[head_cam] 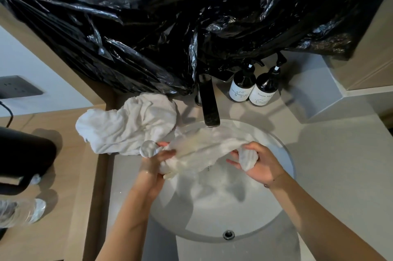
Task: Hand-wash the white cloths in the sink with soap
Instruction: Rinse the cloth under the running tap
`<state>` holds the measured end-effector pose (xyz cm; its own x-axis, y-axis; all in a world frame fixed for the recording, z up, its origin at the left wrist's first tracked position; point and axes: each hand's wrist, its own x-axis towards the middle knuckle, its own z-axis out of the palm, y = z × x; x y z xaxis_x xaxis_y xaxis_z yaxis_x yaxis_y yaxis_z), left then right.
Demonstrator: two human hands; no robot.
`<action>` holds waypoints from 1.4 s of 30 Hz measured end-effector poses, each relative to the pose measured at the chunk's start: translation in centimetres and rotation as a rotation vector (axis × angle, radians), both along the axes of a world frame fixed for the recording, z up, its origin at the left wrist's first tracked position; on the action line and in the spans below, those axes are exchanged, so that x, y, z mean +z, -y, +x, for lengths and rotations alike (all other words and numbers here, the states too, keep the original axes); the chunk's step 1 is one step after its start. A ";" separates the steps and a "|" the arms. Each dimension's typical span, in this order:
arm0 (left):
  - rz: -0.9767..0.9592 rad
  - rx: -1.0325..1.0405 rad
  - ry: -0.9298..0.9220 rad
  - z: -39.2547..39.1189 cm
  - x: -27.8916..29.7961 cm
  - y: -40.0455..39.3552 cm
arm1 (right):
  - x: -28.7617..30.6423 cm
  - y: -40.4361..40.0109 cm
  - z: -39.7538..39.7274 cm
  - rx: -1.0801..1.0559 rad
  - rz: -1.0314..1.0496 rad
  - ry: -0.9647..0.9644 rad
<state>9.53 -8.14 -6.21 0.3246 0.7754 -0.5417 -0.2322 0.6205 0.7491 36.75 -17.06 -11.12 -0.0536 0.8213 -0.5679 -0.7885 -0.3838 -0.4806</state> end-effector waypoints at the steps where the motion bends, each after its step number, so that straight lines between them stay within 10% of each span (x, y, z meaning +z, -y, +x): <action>1: -0.024 0.004 0.034 0.1 0.3 0.1 | -0.7 -0.1 -0.3 -0.056 0.011 -0.023; 7: 0.004 -0.133 0.092 2.6 3.0 1.8 | -2.3 -2.1 -6.0 -0.399 -0.199 -0.288; 16: 0.143 -0.431 -0.018 0.0 1.9 1.4 | -2.9 -4.8 -8.2 0.158 0.117 -0.293; 33: 0.003 -0.021 -0.198 1.8 -2.2 2.4 | -2.3 -6.1 -8.8 -0.380 0.070 -0.099; 42: -0.006 -0.371 -0.283 5.4 -3.2 -2.1 | -3.9 -3.7 -5.7 -0.537 0.009 0.220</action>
